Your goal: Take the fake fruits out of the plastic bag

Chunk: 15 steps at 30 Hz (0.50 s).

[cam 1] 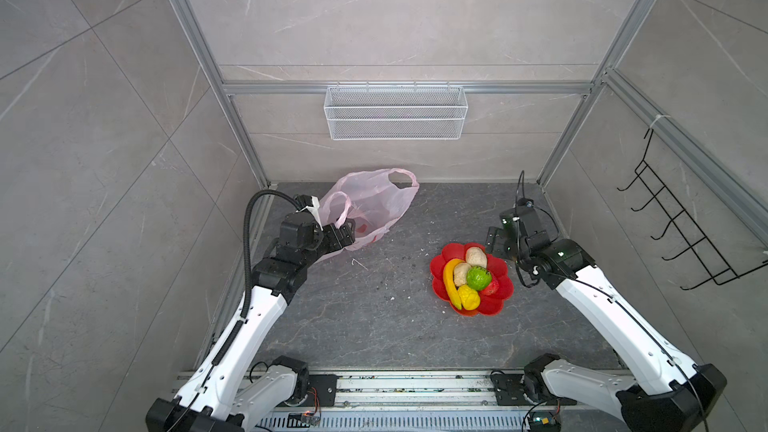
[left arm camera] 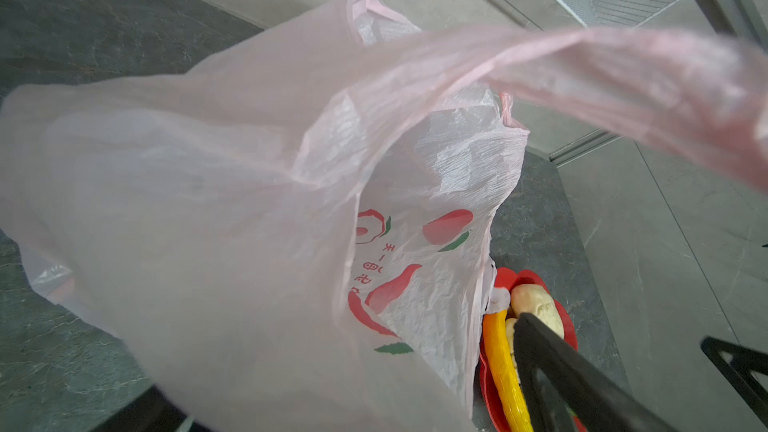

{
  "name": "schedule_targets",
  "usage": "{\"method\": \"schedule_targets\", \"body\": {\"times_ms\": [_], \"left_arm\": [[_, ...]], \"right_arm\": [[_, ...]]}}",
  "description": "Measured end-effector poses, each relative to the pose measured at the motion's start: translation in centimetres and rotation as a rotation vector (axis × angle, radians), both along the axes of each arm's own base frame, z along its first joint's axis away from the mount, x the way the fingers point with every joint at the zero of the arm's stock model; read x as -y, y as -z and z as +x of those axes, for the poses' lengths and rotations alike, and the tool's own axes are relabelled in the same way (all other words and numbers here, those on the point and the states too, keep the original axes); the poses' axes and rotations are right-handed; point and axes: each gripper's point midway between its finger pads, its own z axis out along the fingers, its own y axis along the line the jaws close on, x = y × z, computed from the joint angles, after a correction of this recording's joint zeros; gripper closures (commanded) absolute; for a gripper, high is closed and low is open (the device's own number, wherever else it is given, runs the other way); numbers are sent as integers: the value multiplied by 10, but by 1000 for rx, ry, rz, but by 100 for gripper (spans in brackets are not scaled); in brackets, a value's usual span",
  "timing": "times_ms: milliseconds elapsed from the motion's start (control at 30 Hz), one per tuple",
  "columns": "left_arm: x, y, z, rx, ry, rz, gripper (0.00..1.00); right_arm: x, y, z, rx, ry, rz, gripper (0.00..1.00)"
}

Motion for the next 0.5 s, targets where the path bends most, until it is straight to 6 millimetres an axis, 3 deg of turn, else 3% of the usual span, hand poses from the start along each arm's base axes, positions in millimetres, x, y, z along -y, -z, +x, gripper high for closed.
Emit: {"method": "schedule_targets", "body": {"times_ms": [33, 100, 233, 300, 500], "left_arm": [[-1, -6, -3, 11, 2, 1, 0], [-3, -19, -9, 39, 5, 1, 0], [-11, -26, -20, 54, -17, 11, 0], [-17, -26, -26, 53, -35, 22, 0], [-23, -20, -30, 45, -62, 39, 0]], "right_arm": [[11, 8, 4, -15, 31, 10, 24], [27, 28, 12, -57, 74, 26, 41], [38, 66, 29, -141, 106, 54, 68], [40, 86, 34, -185, 113, 56, 73], [47, 127, 35, -287, 137, 42, 75]]}}
